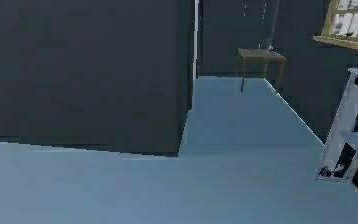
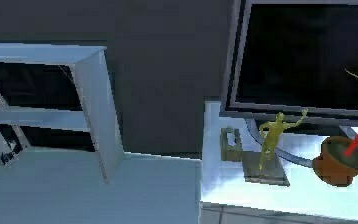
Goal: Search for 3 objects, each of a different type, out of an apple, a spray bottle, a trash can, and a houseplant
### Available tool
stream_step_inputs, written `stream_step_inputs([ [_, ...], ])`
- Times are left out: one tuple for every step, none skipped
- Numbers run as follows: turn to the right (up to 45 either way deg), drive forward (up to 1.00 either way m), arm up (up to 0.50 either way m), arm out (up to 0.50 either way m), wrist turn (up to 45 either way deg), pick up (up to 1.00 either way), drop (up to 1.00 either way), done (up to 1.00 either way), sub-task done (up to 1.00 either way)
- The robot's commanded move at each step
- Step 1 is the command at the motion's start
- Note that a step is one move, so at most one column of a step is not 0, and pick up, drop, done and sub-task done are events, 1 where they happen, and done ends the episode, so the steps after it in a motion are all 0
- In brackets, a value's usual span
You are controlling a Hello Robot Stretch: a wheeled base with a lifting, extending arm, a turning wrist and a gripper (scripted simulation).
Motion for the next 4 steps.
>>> stream_step_inputs([
  [-42.0,0.0,0.0,0.0,0.0,0.0,0.0,0.0,0.0],
  [0.0,1.0,0.0,0.0,0.0,0.0,0.0,0.0,0.0],
  [-6.0,0.0,0.0,0.0,0.0,0.0,0.0,0.0,0.0],
  [0.0,0.7,0.0,0.0,0.0,0.0,0.0,0.0,0.0],
])
